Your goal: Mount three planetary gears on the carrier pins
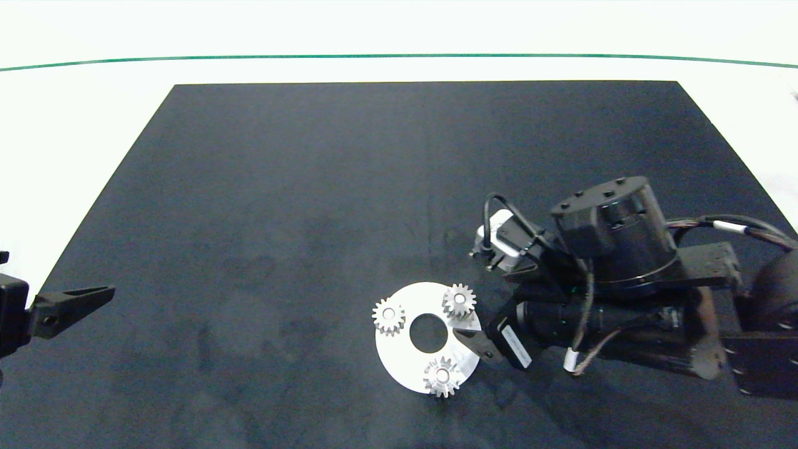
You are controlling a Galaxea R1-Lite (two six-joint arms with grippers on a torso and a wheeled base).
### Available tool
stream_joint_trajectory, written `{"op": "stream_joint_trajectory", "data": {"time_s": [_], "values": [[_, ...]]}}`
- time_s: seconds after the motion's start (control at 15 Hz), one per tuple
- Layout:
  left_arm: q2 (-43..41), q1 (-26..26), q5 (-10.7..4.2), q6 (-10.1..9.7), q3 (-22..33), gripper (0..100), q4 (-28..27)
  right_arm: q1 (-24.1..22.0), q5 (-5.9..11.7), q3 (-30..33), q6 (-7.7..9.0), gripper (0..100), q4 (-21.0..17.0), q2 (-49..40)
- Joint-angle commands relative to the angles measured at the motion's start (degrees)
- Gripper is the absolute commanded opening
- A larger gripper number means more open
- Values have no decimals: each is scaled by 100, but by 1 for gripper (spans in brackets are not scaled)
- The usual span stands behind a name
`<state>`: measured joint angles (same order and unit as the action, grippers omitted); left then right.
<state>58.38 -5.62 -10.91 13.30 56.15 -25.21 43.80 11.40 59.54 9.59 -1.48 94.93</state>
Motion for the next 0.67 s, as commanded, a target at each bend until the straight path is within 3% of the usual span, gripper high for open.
{"op": "stream_joint_trajectory", "data": {"time_s": [0.07,0.2,0.4,0.53,0.6,0.67], "values": [[-846,-9,-16,191,-333,100,78,-372,346,-821,7,100,-2,-1512],[-1154,-9,19,164,-350,100,236,-750,732,-1384,16,100,51,-2110],[-1830,-18,10,234,-676,100,614,-1506,838,-2482,51,100,438,-3578],[-2358,-18,-8,287,-895,100,1009,-1884,917,-2843,95,100,420,-4527],[-2586,26,-25,278,-930,100,1018,-2007,1163,-2974,174,100,411,-4861],[-2876,114,-25,287,-1001,100,1018,-2025,1602,-3159,297,100,420,-5221]]}}
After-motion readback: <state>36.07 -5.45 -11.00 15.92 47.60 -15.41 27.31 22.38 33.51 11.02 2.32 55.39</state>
